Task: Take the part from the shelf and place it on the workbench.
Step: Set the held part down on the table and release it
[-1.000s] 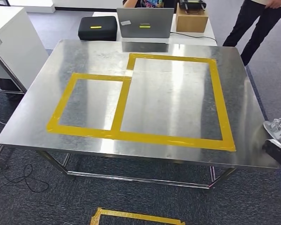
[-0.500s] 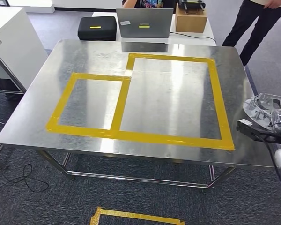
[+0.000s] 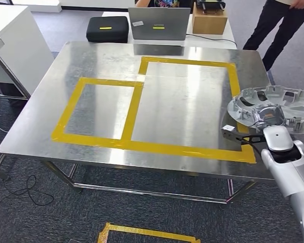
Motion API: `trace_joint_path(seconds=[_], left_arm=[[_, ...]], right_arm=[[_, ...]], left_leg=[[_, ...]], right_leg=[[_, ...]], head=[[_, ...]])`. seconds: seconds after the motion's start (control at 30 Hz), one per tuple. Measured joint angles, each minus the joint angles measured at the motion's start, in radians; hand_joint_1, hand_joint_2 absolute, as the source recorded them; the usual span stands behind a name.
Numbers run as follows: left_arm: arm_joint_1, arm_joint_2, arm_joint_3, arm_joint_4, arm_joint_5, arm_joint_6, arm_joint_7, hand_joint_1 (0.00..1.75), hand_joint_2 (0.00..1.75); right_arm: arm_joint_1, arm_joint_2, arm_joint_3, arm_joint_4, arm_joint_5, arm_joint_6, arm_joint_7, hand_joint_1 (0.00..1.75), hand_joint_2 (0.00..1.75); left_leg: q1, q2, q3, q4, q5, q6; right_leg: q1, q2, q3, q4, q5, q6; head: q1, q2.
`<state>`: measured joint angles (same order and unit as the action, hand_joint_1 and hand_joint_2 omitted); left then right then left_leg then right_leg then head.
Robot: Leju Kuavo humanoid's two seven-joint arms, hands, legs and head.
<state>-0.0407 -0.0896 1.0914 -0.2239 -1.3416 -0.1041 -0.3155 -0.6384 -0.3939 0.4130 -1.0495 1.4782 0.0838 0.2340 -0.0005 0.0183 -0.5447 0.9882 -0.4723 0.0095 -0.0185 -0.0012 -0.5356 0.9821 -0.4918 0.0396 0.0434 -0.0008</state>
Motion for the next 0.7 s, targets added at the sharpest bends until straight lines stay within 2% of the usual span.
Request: trace_joint_path(seconds=[0.33,0.7], left_arm=[[0.0,0.0,0.0,0.0,-0.007,-0.001,0.0,0.0,1.75],[-0.008,0.0,-0.001,0.0,-0.031,-0.007,-0.013,0.0,1.75]], right_arm=[[-0.034,0.03,0.041,0.03,0.008,0.006,-0.023,1.75,1.75],[-0.102,0.164,0.184,0.142,-0.013,-0.066,-0.11,1.75,1.75]], left_leg=[[-0.001,0.0,-0.003,0.0,0.0,0.0],[0.001,0.001,-0.002,0.0,0.002,-0.002]], right_leg=[[0.0,0.001,-0.002,0.0,0.0,0.0],[0.0,0.004,-0.004,0.001,0.001,-0.001]], head=[[0.0,0.0],[0.0,0.0]])
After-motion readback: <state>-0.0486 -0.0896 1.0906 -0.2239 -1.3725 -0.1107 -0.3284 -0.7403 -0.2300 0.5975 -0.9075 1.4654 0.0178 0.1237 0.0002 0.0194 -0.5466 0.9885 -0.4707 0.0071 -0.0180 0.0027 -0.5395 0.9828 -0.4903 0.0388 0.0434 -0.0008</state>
